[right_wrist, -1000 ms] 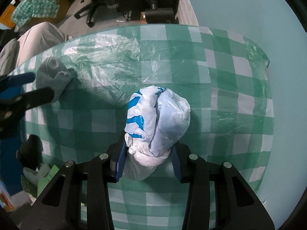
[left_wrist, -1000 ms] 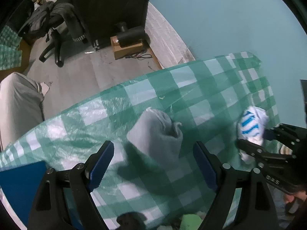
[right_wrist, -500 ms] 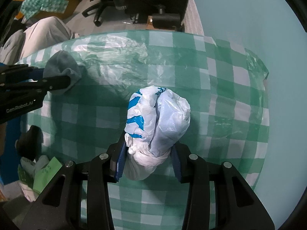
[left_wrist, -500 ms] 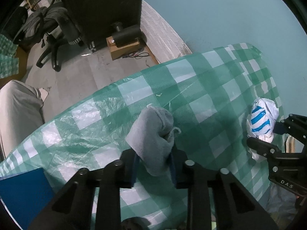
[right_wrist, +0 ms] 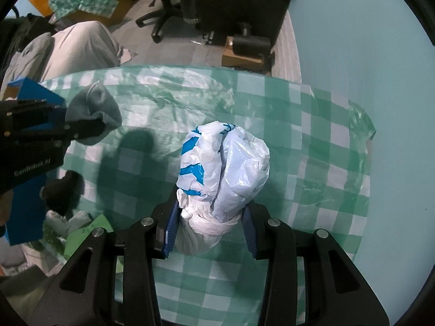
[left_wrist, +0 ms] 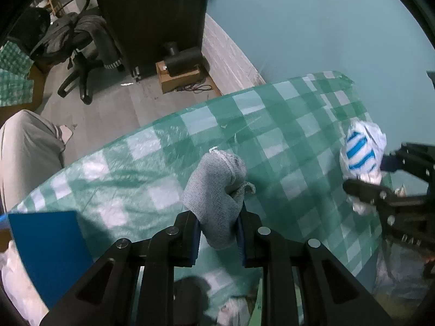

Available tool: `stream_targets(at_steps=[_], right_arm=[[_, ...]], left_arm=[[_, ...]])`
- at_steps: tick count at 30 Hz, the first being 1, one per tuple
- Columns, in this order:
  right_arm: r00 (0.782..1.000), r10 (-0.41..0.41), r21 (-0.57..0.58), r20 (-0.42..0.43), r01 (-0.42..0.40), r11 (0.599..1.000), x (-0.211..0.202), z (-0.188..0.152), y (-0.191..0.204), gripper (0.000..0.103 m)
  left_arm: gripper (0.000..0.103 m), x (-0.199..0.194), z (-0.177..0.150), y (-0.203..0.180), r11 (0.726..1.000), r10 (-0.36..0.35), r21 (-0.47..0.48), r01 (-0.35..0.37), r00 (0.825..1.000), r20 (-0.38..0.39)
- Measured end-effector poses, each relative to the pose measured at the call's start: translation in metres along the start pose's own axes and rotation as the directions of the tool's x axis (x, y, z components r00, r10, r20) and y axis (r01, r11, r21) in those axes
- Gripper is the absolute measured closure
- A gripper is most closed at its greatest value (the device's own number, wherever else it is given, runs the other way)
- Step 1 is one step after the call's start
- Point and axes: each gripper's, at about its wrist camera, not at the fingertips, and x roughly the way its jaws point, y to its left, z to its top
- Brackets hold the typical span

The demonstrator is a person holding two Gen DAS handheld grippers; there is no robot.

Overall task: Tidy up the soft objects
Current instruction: 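Carry both socks over the cardboard box with both tools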

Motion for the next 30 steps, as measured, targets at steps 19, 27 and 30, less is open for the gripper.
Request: stream_targets(at_steps=[19, 27, 30], right_arm=[[0.997, 0.016, -0.118, 0.073, -0.007, 0.993, -0.070, 0.009, 0.035, 0.063], [0.994, 0.043, -0.166, 0.102, -0.025, 0.986, -0.092, 0.015, 0.060, 0.063], [0.993, 0.052, -0.190, 0.107, -0.031, 0.981, -0.097, 0.018, 0.072, 0.063]], left_arm=[[0.081, -0.101, -0.047, 0.027, 0.994, 0.065, -0.098, -0.053, 0.990, 0.125], [0.081, -0.141, -0.069, 0.042, 0.985, 0.103, -0.154, -0.078, 0.981, 0.163], [0.081, -0.151, -0.078, 0.047, 0.980, 0.110, -0.180, -0.079, 0.979, 0.170]])
